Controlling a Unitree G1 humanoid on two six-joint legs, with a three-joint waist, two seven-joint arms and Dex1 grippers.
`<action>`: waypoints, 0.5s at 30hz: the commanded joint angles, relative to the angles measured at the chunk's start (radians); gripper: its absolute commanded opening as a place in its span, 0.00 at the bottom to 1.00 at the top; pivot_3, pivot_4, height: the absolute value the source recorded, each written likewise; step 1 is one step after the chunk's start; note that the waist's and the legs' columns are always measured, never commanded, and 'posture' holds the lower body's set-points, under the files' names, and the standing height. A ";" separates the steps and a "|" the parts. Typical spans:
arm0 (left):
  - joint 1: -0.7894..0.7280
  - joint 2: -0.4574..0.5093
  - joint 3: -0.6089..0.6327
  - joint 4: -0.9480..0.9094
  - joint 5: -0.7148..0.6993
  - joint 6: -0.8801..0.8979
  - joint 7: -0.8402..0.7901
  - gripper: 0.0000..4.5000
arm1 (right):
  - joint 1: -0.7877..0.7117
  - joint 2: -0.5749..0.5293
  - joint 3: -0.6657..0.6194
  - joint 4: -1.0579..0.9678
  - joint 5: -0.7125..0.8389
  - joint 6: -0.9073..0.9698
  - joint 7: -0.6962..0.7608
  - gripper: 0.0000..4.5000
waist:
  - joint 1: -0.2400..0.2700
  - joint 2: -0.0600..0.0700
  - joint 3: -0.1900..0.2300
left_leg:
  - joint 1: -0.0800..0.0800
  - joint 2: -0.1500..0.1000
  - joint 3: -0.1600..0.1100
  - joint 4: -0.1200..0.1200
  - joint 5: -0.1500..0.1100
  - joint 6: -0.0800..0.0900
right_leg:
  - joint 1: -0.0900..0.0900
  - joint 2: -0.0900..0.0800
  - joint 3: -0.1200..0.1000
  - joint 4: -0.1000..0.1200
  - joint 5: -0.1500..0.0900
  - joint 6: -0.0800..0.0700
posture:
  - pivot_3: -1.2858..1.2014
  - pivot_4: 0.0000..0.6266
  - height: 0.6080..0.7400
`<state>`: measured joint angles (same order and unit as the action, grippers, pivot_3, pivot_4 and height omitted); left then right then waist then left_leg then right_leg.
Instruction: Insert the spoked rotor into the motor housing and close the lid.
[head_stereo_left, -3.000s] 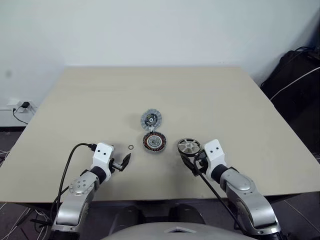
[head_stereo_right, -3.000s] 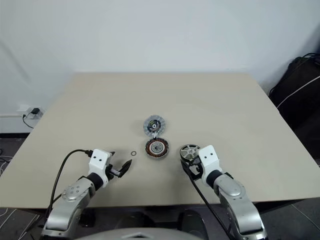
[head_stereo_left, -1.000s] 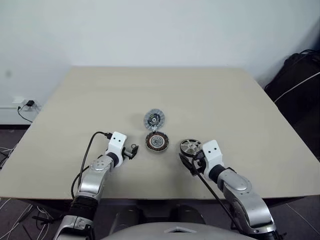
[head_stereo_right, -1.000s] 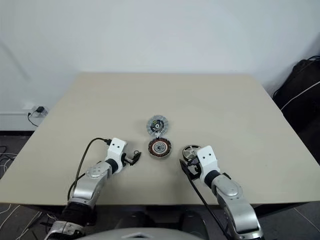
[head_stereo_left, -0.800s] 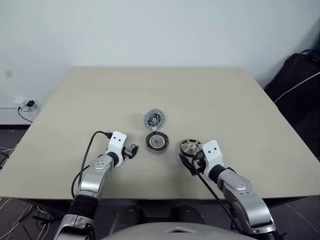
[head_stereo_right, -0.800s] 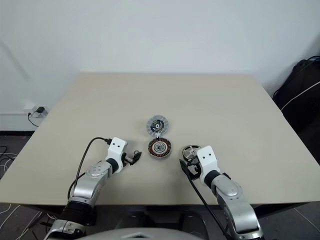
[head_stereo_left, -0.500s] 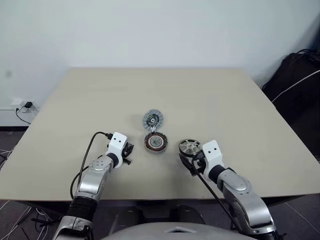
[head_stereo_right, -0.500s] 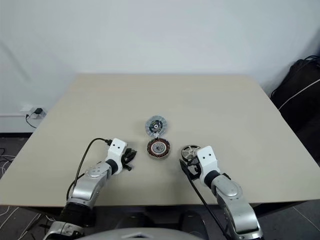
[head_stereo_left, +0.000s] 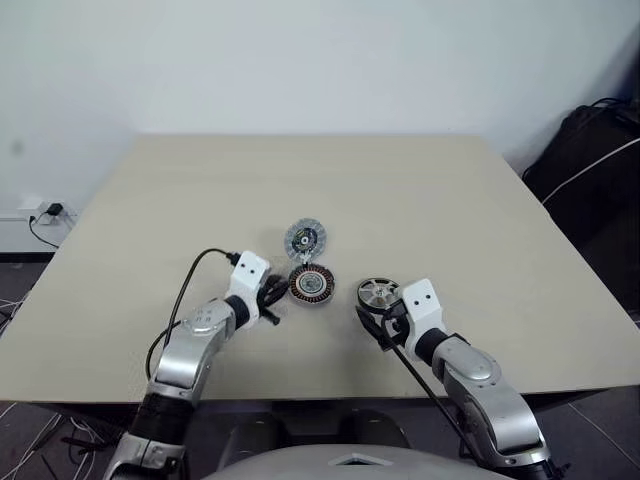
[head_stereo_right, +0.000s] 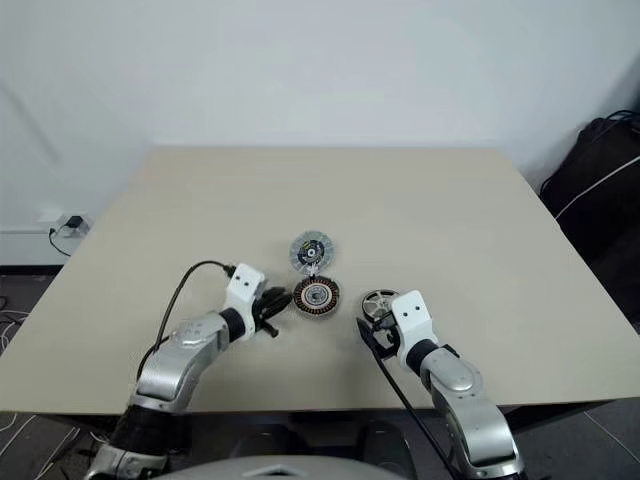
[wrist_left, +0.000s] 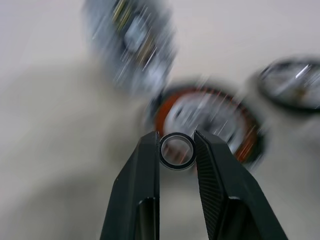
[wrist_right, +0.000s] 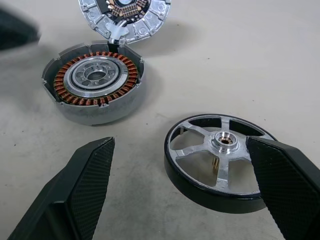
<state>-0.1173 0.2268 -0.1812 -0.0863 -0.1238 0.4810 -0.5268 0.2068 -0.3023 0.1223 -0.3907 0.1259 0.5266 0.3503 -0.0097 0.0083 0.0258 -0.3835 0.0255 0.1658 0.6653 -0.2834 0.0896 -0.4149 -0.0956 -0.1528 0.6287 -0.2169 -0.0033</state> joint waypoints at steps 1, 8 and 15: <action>-0.052 -0.023 -0.042 0.000 -0.003 -0.006 -0.014 0.15 | -0.019 0.002 -0.005 -0.012 0.001 -0.020 0.000 1.00 | -0.001 0.000 0.000 | 0.000 0.000 0.000 0.000 0.000 0.000 | 0.000 0.000 0.000 0.000 0.000 0.000 | 0.52 0.00 1.00; -0.146 -0.069 -0.096 0.157 0.046 -0.059 0.013 0.15 | -0.005 0.005 -0.001 -0.025 -0.004 -0.032 -0.007 1.00 | 0.000 0.000 0.000 | 0.000 0.000 0.000 0.001 0.000 0.000 | 0.000 0.002 0.000 0.000 0.000 0.000 | 0.52 0.00 1.00; -0.191 -0.094 -0.098 0.286 0.079 -0.103 0.045 0.15 | 0.010 0.009 -0.002 -0.033 -0.004 -0.036 -0.018 1.00 | 0.001 -0.001 0.000 | 0.000 0.000 0.000 0.001 0.000 0.000 | 0.000 0.002 0.000 0.000 0.000 0.000 | 0.52 0.00 1.00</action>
<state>-0.2747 0.1423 -0.2787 0.1854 -0.0563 0.4099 -0.4940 0.2224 -0.2985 0.1284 -0.3891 0.1236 0.5112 0.3407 -0.0091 0.0075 0.0263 -0.3836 0.0259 0.1653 0.6663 -0.2833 0.0897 -0.4144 -0.0941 -0.1529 0.6289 -0.2167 -0.0030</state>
